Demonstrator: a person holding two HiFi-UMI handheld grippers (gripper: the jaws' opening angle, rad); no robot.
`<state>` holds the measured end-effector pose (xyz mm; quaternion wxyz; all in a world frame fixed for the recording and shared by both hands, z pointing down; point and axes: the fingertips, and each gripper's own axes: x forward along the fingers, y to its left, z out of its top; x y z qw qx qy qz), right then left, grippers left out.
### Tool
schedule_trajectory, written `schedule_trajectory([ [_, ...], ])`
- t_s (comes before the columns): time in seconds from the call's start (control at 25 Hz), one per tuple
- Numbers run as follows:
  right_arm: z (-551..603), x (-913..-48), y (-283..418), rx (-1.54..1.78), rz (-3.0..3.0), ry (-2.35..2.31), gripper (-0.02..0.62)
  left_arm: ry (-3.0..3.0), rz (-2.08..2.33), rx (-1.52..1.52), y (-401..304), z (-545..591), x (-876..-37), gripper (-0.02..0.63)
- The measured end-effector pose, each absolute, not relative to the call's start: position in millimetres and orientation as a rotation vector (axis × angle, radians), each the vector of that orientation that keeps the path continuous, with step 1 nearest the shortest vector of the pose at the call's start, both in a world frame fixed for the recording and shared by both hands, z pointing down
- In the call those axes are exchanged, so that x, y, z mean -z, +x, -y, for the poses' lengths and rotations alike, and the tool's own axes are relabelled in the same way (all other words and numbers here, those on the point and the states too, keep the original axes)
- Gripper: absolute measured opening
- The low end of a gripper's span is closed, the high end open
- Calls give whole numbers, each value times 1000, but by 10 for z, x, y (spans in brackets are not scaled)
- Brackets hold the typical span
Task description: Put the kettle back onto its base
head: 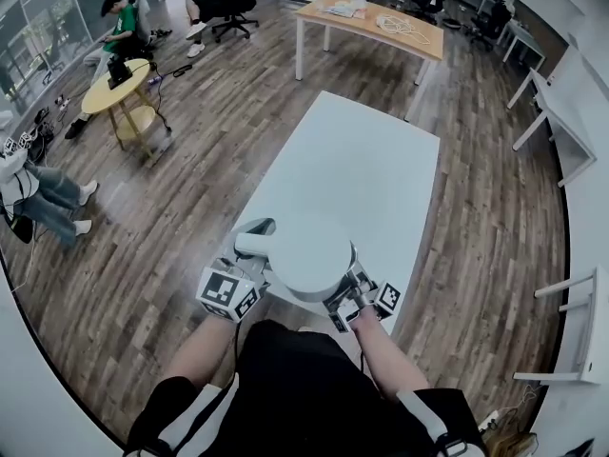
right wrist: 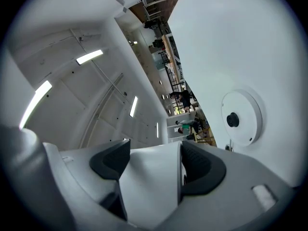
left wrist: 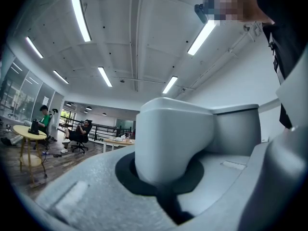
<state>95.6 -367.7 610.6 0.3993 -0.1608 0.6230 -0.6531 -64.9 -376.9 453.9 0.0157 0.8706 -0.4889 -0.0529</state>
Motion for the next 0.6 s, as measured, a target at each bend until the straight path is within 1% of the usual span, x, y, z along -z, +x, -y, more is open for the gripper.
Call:
schedule_trajectory([
  [0.32, 3949, -6159, 893, 1662, -1594, -405, 330, 2687, 1559, 180, -733, 4028, -4618, 0],
  [0.6, 4206, -6120, 866, 1626, -1602, -428, 327, 2721, 1521, 195, -753, 4294, -4527, 0],
])
